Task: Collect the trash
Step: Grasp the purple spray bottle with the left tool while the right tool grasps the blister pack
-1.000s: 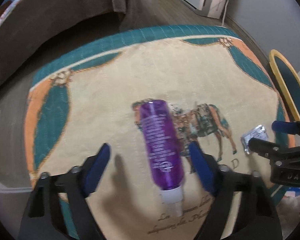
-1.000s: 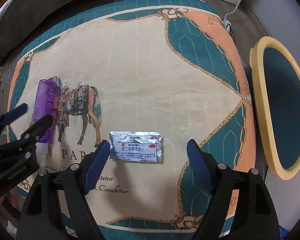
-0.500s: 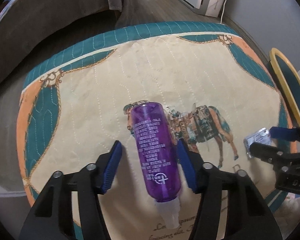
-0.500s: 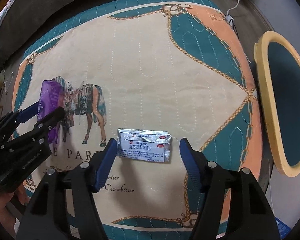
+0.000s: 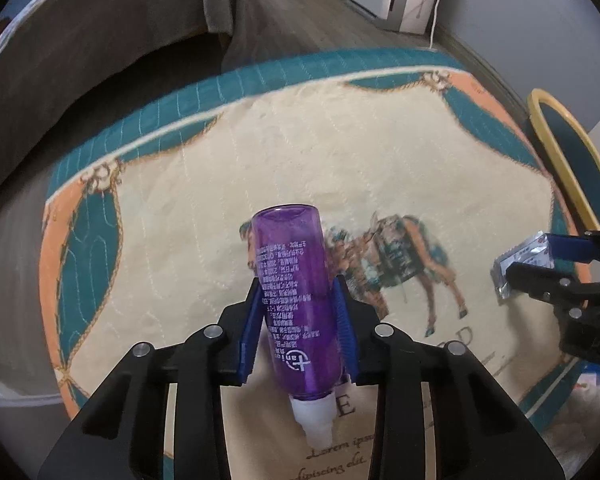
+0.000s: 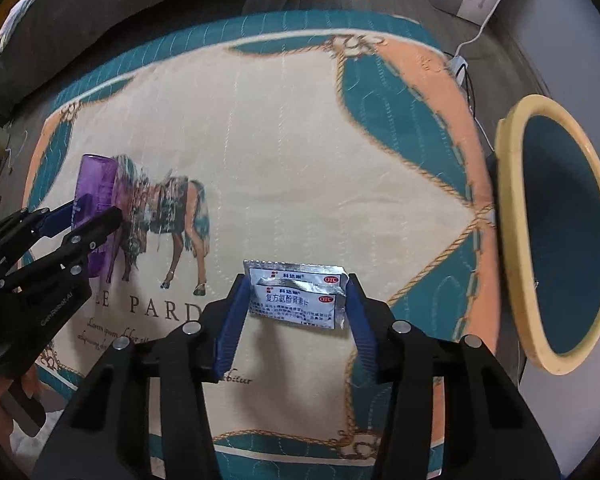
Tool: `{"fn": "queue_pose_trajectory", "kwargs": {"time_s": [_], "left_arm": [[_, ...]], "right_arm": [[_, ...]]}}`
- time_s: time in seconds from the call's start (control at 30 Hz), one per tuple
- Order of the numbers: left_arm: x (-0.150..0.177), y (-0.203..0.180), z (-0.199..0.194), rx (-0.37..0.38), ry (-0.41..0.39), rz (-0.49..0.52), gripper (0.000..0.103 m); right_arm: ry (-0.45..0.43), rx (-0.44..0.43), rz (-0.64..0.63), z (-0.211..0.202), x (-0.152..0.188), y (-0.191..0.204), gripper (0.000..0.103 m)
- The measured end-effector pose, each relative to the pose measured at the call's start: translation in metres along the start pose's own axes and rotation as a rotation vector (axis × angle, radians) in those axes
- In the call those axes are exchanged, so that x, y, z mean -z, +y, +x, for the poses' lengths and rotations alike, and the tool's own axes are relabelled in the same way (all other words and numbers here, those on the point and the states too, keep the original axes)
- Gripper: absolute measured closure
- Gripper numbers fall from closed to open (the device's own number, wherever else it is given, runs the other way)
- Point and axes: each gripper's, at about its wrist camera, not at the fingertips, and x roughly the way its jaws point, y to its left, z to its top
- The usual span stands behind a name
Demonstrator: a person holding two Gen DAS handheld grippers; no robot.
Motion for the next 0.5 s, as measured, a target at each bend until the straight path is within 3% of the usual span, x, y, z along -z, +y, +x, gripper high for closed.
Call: {"fn": "queue_pose_trajectory", "kwargs": {"time_s": [0.03,0.07,0.1,0.3,0.5], "left_arm": [[-0.001,-0.001,-0.004,0.001,-0.013,-0.001,0.068],[-0.003,-0.003,-0.009,0.006,-0.026,-0.006,0.068],[-0.004,-0.004,-0.012,0.009,-0.034,-0.011,0.068],[-0.017,-0.02,-0.042,0.027,-0.11,-0.012,0.069],[-0.018,-0.024,-0.047,0.029,-0.111,-0.015,0.069]], "right_arm": [[-0.005,-0.004,0.011,-0.002,0.0,-0.003,0.055],[-0.007,-0.006,0.016,-0.004,0.0,-0.006,0.064],[-0.007,-0.012,0.021,-0.006,0.001,-0.01,0.084],[-0.029,-0.04,0.064,-0.022,-0.002,-0.036,0.087],[-0.044,-0.049,0.072,-0.032,-0.001,-0.049,0.091]]}}
